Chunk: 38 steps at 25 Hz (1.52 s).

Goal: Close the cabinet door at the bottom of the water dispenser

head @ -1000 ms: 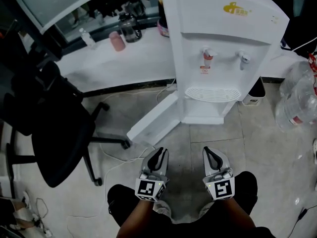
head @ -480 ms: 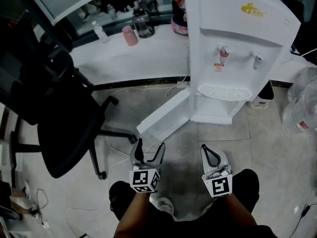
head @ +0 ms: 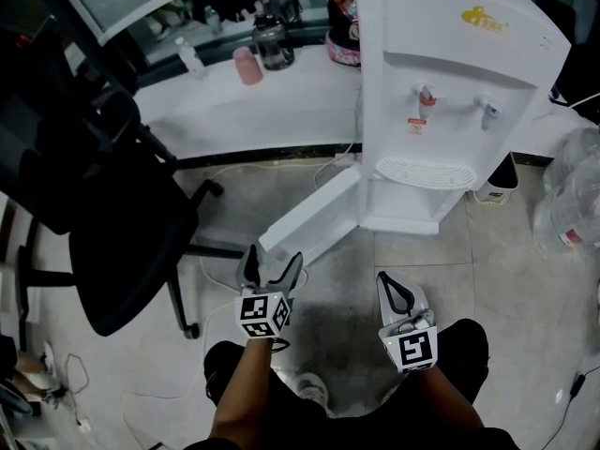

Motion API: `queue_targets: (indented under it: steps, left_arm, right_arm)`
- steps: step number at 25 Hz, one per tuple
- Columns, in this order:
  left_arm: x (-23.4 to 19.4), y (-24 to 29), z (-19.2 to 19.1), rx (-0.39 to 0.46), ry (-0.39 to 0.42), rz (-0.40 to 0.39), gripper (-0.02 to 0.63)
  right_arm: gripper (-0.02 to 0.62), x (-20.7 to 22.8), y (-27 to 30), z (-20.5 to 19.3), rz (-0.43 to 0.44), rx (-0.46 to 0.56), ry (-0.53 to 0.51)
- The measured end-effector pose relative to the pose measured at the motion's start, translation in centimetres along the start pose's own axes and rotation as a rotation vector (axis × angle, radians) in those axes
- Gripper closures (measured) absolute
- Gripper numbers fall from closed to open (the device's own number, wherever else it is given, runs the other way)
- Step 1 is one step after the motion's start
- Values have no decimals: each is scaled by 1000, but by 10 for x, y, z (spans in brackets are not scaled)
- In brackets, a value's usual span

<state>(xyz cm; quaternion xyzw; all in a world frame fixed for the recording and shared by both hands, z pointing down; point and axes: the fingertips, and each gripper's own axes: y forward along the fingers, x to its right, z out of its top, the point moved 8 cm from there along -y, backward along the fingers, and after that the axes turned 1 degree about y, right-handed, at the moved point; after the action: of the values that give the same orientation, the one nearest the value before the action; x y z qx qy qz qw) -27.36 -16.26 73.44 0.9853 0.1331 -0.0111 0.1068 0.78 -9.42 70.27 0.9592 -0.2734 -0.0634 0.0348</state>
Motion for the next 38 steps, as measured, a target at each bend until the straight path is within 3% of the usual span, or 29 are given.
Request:
queue_targets:
  steps: [8, 18, 24, 30, 35, 38]
  left_arm:
    - [-4, 18, -5, -24, 30, -27, 115]
    - [-1, 30, -5, -33, 66, -19, 118]
    - [11, 22, -9, -54, 108, -17, 118]
    - [30, 5, -14, -59, 115, -70, 118]
    - [53, -15, -19, -64, 85, -127, 129]
    - [71, -25, -22, -69, 120, -161, 129]
  right_arm:
    - [592, 1, 1, 0, -18, -3, 30]
    - [592, 2, -2, 3, -11, -8, -7]
    - [592, 5, -3, 2, -17, 5, 39]
    - [592, 8, 1, 6, -45, 26, 146]
    - [592, 14, -1, -2, -52, 2, 94]
    - [592, 17, -1, -4, -61, -1, 105]
